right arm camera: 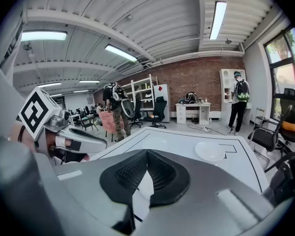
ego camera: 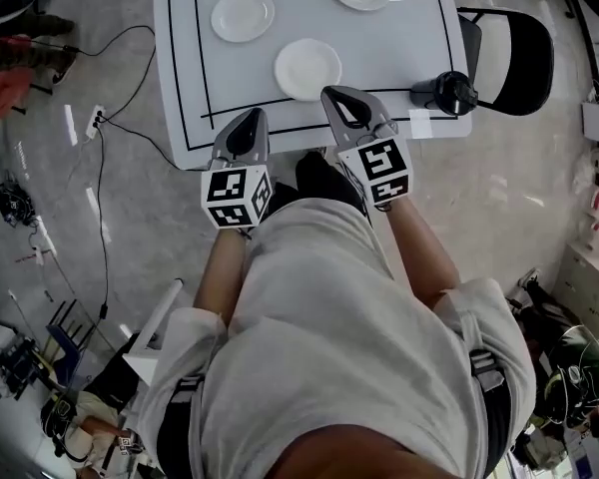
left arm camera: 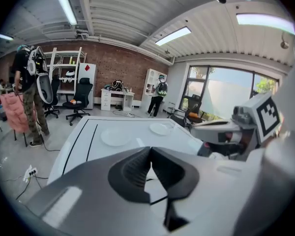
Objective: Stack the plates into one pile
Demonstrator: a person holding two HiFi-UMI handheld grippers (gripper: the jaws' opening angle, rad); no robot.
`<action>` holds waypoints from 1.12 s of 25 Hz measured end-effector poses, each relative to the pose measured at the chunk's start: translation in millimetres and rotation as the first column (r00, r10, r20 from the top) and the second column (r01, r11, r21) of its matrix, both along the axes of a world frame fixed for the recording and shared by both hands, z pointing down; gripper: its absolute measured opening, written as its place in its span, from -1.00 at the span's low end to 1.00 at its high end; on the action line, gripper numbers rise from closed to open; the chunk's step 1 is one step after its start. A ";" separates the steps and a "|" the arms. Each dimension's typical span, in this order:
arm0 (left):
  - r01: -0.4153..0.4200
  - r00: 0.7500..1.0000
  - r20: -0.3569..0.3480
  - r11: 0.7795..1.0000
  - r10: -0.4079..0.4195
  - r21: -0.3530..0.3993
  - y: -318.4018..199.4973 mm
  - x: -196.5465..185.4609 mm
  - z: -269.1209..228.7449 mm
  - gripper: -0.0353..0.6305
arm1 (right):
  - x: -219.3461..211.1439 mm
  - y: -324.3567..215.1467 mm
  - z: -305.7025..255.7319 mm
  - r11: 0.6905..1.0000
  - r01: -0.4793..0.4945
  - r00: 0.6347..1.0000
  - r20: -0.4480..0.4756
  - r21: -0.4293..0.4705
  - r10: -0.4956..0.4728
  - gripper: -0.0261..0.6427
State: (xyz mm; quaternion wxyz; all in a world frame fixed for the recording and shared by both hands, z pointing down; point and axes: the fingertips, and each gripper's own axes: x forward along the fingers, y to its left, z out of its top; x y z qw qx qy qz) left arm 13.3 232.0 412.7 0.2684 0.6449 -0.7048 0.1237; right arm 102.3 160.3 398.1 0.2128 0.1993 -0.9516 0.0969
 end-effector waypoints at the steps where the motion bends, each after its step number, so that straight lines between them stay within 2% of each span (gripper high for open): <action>1: -0.003 1.000 -0.012 1.000 0.003 -0.021 -5.9 -0.3 5.3 -0.88 | 1.2 -7.2 6.4 1.000 0.000 1.000 -0.010 -0.010 0.000 -0.92; 5: -0.033 0.997 -0.080 0.994 0.025 -0.108 -20.0 -0.3 24.7 -0.88 | 5.4 -27.7 25.7 0.999 -0.018 0.999 -0.040 -0.049 0.016 -0.92; 10: -0.082 0.996 -0.051 0.976 0.074 -0.199 -38.8 -8.7 43.7 -0.88 | 6.1 -43.7 45.6 0.992 -0.057 0.996 -0.080 -0.109 0.048 -0.91; 14: -0.093 0.995 -0.065 0.971 0.081 -0.218 -57.6 -14.8 61.7 -0.88 | 14.5 -56.7 62.8 0.984 -0.111 0.989 -0.113 -0.142 0.095 -0.88; 20: -0.181 0.983 -0.084 0.953 0.166 -0.244 -84.0 -12.3 77.7 -0.88 | 28.2 -74.0 78.1 0.958 -0.221 0.969 -0.150 -0.185 0.195 -0.88; 23: -0.179 0.983 -0.094 0.948 0.160 -0.264 -91.5 -19.2 87.6 -0.88 | 28.8 -76.4 91.2 0.948 -0.240 0.964 -0.170 -0.211 0.206 -0.88; 28: -0.200 0.974 -0.173 0.912 0.146 -0.357 -94.5 -24.6 113.3 -0.88 | 30.1 -80.5 111.5 0.928 -0.274 0.952 -0.211 -0.253 0.224 -0.88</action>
